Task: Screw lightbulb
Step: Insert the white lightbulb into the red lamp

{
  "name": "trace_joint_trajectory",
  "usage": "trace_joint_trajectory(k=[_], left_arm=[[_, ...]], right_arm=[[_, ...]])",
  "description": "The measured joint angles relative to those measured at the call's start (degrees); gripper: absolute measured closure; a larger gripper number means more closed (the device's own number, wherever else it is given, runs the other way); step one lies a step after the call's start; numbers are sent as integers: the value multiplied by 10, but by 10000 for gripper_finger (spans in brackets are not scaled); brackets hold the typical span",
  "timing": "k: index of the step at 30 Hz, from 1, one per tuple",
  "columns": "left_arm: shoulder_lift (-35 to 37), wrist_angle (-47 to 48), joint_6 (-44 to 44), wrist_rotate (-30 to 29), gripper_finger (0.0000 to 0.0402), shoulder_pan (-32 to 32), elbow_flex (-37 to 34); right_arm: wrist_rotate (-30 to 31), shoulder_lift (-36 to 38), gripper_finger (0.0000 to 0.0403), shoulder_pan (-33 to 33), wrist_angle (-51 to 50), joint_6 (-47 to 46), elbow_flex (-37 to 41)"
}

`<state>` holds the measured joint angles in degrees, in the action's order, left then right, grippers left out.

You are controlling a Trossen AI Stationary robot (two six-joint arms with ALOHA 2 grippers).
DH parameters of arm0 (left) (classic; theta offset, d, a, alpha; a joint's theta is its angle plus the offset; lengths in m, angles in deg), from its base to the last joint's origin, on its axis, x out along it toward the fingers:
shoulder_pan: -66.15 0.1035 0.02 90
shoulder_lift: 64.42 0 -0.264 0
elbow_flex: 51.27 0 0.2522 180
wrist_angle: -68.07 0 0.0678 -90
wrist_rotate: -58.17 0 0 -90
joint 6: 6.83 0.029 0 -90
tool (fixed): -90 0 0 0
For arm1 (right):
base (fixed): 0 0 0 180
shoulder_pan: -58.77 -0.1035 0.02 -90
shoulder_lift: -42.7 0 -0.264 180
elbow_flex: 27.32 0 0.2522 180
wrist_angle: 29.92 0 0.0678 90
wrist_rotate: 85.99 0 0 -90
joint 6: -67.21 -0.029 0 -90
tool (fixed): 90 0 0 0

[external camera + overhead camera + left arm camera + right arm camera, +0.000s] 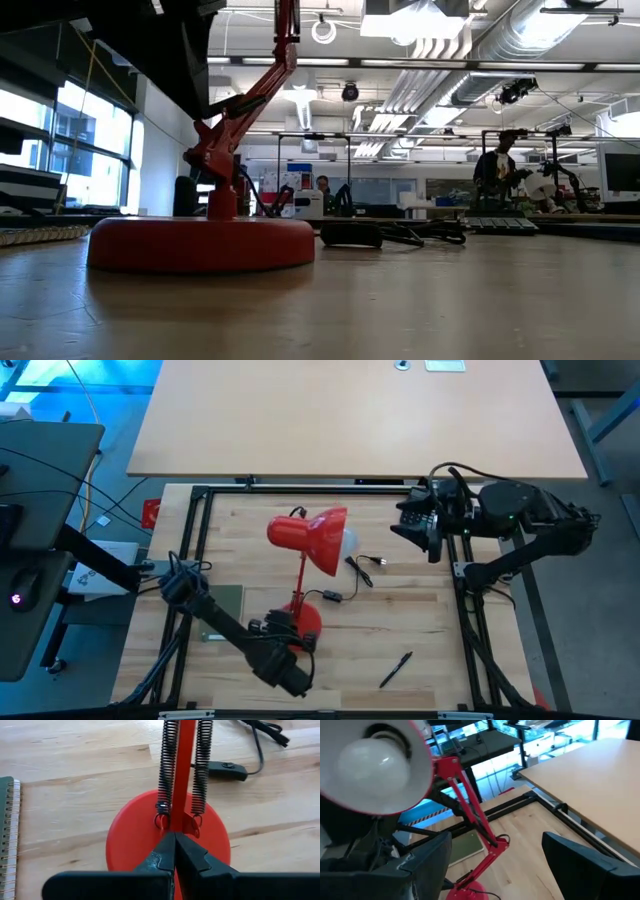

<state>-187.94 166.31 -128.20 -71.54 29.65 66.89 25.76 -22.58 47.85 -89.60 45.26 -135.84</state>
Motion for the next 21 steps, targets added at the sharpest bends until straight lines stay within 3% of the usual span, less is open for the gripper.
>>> trace_joint_trajectory(k=[9,15,18,21], left_arm=[[46,-36,1,-47,401,-21,0],[105,-23,1,-112,402,-55,0],[155,-16,9,-132,402,-57,0],[205,-16,55,-175,402,-45,0]], right_arm=[[-13,0,98,0,13,45,0],[-41,0,98,-36,64,161,0],[15,-4,98,-76,93,238,-1],[123,-20,98,-128,101,342,-1]])
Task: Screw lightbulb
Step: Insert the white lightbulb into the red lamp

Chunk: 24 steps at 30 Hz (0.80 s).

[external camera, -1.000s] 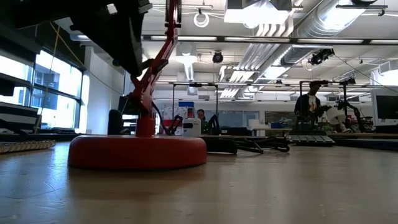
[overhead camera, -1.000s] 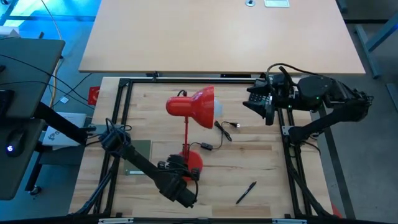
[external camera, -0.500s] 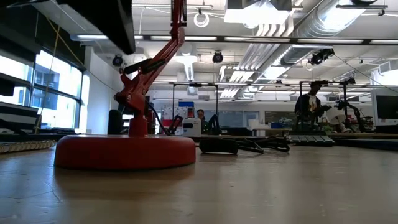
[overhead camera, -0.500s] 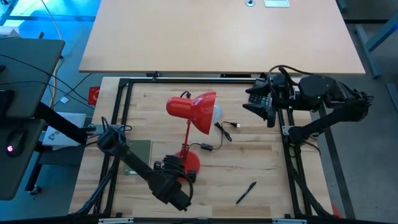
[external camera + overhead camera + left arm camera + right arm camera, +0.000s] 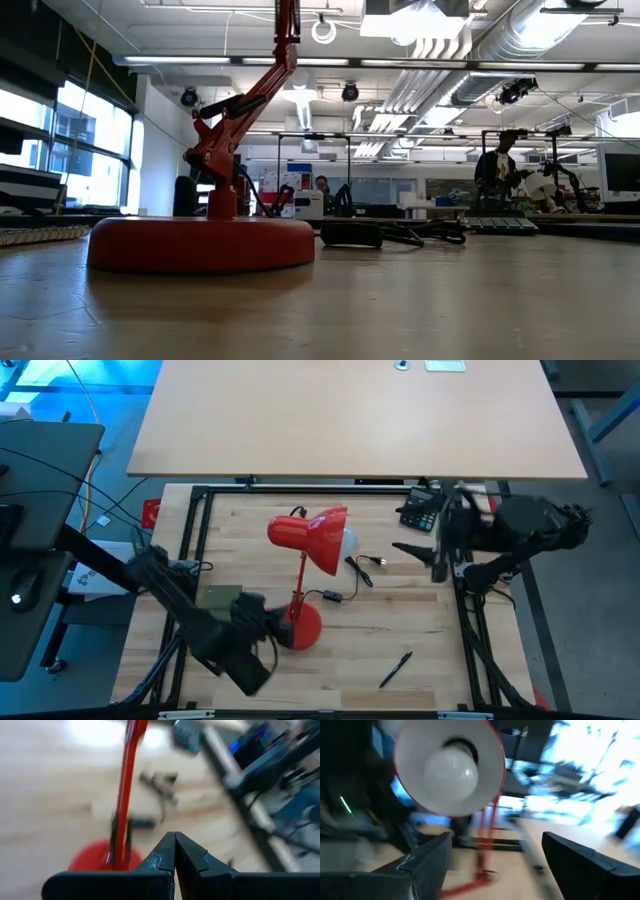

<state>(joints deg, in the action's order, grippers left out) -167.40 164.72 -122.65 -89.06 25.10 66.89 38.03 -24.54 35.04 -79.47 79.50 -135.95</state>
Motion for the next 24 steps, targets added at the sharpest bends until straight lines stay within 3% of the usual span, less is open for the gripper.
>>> trace_joint_trajectory(k=[5,11,15,24], left_arm=[[72,-17,79,-119,402,26,0],[119,-91,179,-145,401,58,0],[134,-163,243,-153,401,70,0],[163,-240,305,-169,401,79,0]], right_arm=[[182,-47,98,-80,8,254,0],[284,-88,98,-101,99,525,0],[287,-106,98,-95,219,694,0],[233,-108,98,-98,244,722,0]])
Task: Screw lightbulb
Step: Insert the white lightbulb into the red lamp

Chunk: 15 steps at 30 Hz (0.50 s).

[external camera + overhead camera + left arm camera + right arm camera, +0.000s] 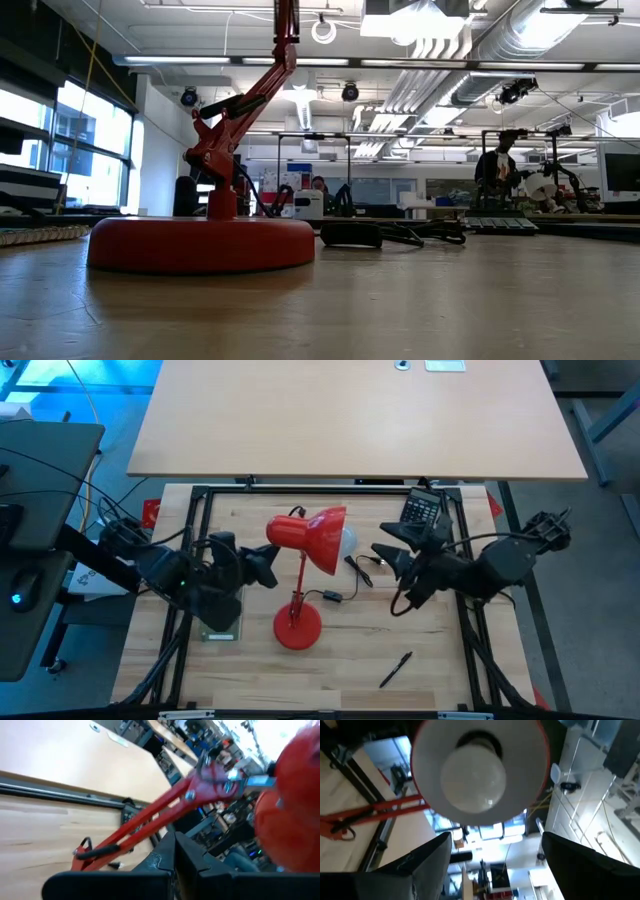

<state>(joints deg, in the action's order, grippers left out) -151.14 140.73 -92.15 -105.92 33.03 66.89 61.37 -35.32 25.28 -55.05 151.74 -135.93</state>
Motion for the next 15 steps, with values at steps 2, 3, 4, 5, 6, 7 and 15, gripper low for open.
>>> trace_joint_trajectory(k=[2,3,4,5,6,7,15], left_arm=[[8,-8,1,-1,402,4,0],[12,-13,2,1,401,6,0],[16,-23,8,2,402,9,0],[20,-32,16,3,401,11,0],[24,-41,25,3,402,13,0],[28,-54,37,5,401,15,0],[45,-187,194,18,401,28,0]], right_arm=[[-21,-3,98,1,0,3,0],[-29,-6,98,2,-1,11,0],[-36,-10,98,6,-1,17,0],[-41,-14,98,11,-1,26,0],[-46,-20,98,15,-1,30,0],[-51,-24,98,19,-1,34,0],[-71,-42,98,55,50,57,0]])
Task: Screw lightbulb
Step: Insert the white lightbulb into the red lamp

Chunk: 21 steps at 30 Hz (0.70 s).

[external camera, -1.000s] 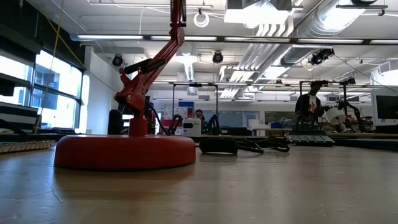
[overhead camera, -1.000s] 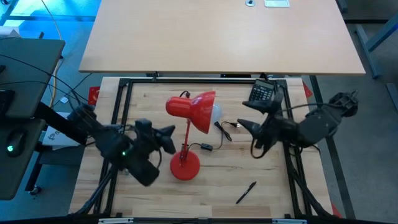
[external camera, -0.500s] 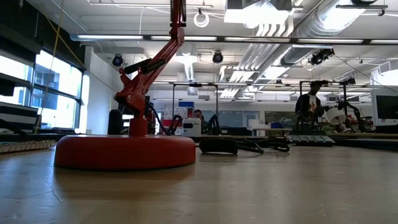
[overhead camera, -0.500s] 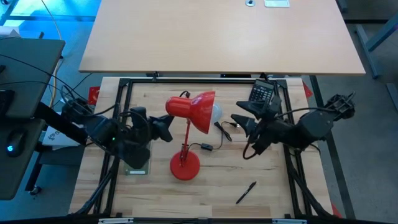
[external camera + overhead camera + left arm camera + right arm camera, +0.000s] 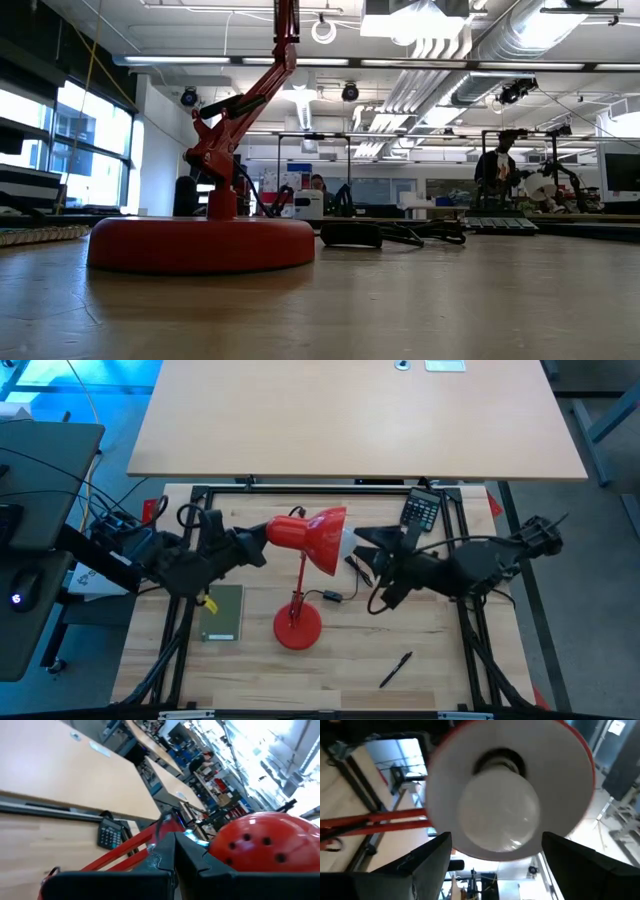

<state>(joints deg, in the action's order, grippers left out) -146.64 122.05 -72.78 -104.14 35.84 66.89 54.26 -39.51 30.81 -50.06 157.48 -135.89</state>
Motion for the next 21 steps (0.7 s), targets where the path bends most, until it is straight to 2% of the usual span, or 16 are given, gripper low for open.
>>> trace_joint_trajectory(k=[5,11,17,21], left_arm=[[0,-37,50,1,401,0,0],[0,-42,48,1,401,0,0],[0,-47,47,13,401,4,0],[0,-51,47,13,401,4,0]], right_arm=[[-39,1,98,3,18,11,0],[-64,0,98,8,9,11,0],[-81,0,98,33,-9,-29,0],[-113,0,98,40,5,-32,0]])
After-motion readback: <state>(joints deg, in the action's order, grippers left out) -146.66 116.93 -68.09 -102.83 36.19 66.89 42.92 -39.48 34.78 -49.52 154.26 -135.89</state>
